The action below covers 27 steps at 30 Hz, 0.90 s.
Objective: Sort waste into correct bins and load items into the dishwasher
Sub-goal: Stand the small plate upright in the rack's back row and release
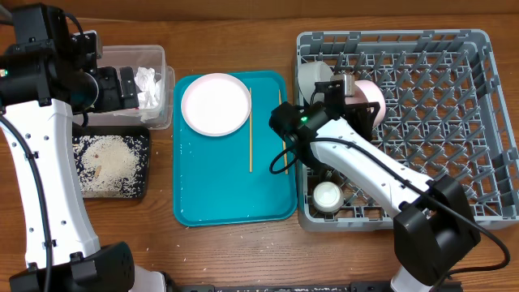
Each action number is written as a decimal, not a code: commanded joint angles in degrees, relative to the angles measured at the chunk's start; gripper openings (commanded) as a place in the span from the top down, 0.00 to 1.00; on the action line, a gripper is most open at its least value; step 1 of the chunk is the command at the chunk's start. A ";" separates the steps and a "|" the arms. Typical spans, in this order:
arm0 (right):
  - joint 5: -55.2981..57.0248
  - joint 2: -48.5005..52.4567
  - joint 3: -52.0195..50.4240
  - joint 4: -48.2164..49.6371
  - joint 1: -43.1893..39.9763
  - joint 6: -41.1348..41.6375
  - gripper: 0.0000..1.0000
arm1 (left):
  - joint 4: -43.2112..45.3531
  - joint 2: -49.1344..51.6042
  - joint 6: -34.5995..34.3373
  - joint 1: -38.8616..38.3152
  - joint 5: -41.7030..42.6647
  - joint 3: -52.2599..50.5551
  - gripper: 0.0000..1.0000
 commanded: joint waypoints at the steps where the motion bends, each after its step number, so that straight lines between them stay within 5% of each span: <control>1: -0.17 0.02 -0.20 0.81 0.48 1.51 0.96 | 0.00 -0.24 -0.35 -0.11 -0.20 1.01 0.00; 14: -9.66 0.13 -0.48 3.23 2.93 1.53 0.96 | 0.00 -0.24 -0.35 -0.11 -0.20 1.01 0.00; 27: -4.87 0.13 -0.48 6.36 2.45 1.49 0.96 | 0.00 -0.24 -0.35 -0.11 -0.20 1.01 0.00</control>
